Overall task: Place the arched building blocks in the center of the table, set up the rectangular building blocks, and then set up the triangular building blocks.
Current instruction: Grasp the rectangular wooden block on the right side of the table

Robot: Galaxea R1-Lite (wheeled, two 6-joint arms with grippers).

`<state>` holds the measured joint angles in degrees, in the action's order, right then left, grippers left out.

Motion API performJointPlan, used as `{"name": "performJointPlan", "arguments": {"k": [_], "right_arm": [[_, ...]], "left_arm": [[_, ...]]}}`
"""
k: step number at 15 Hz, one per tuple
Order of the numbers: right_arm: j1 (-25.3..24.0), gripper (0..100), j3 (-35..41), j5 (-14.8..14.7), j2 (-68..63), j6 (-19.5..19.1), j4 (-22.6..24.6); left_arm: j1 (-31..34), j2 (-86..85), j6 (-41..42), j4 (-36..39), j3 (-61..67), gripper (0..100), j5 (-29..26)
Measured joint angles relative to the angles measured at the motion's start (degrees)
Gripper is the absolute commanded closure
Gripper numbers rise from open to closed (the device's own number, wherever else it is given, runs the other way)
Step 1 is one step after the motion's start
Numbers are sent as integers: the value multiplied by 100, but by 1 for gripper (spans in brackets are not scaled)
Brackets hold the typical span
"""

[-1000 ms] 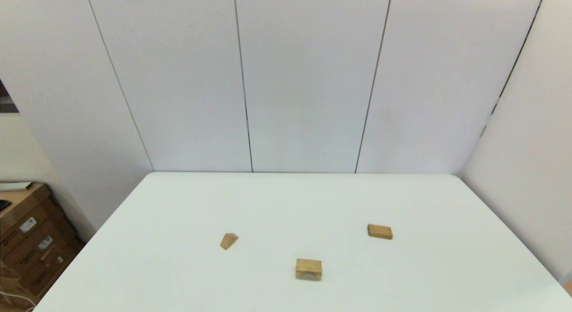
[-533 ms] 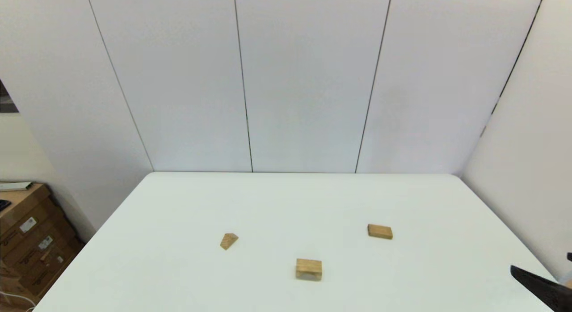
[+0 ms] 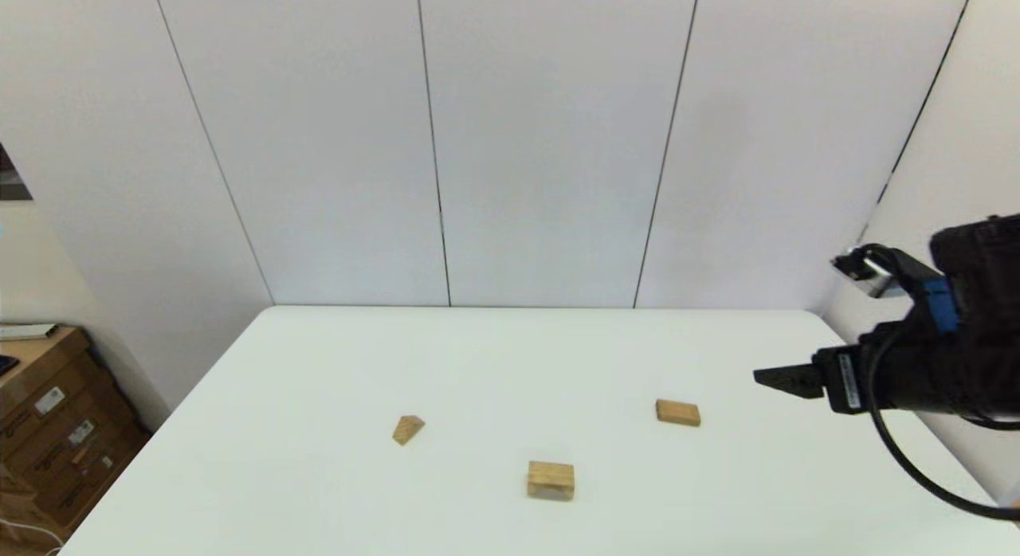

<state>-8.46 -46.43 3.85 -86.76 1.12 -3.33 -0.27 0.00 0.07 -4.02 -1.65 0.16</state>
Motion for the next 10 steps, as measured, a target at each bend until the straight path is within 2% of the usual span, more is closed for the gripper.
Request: {"name": "performJointPlan", "arguments": {"k": [3, 6, 8, 10], "right_arm": [[-88, 0, -916, 9, -1180, 83, -144], [-101, 0, -1698, 121, -2076, -85, -712], [-66, 0, -1988, 258, -2459, -547, -973], [-16, 0, -2109, 343, -2721, -1250, -1006]], "left_arm": [[0, 0, 0, 0, 0, 0, 0], [0, 0, 0, 0, 0, 0, 0], [0, 0, 2, 0, 0, 0, -2], [2, 0, 4, 0, 0, 0, 0]]}}
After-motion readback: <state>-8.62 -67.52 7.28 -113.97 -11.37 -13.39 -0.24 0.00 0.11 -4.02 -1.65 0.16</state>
